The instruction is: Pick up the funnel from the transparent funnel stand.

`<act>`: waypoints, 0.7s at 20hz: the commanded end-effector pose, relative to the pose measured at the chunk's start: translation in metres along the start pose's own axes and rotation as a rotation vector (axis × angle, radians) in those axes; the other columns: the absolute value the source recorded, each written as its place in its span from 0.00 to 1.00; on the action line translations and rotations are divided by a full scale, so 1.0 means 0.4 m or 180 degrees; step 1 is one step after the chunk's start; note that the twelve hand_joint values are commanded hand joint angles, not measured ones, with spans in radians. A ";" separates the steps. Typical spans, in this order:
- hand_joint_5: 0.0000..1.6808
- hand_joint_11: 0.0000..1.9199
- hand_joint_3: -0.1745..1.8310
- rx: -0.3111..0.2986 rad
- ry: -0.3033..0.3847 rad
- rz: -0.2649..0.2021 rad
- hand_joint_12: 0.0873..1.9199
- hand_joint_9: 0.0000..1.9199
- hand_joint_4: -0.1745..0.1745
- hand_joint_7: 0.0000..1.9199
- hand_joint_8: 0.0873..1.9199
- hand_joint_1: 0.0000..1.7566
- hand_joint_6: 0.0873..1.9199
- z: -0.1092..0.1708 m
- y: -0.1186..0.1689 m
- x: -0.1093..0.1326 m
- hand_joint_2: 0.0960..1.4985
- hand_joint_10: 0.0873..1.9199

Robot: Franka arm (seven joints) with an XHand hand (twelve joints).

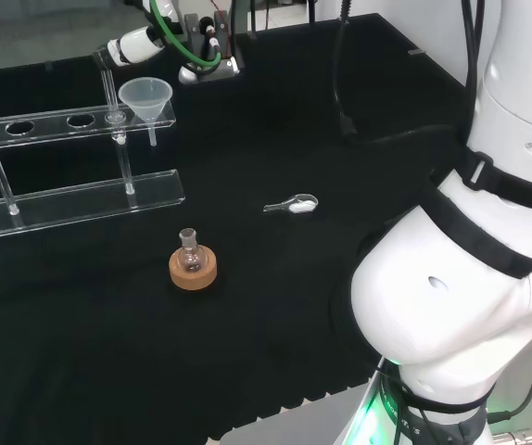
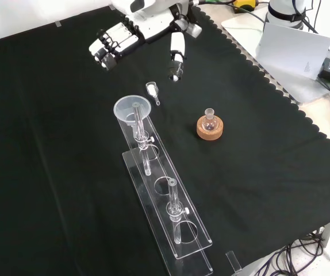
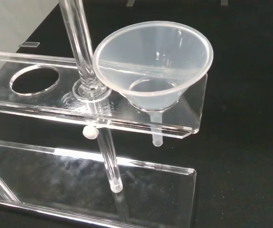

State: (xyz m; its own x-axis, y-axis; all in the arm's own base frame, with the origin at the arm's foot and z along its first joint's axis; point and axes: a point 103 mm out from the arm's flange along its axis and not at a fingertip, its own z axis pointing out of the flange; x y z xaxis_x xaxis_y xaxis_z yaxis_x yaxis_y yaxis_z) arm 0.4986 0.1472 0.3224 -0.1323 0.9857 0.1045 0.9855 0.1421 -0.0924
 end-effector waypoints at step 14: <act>0.00 0.00 0.08 0.0236 -0.0128 0.0058 0.00 0.00 0.63 0.00 0.00 0.19 0.00 0.097 0.040 -0.032 0.39 0.00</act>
State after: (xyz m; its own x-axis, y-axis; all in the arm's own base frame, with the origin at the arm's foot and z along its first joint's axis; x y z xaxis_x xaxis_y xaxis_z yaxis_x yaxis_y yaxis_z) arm 0.5108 0.1335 0.3013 -0.1441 0.9855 0.0896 0.9778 0.1557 -0.1400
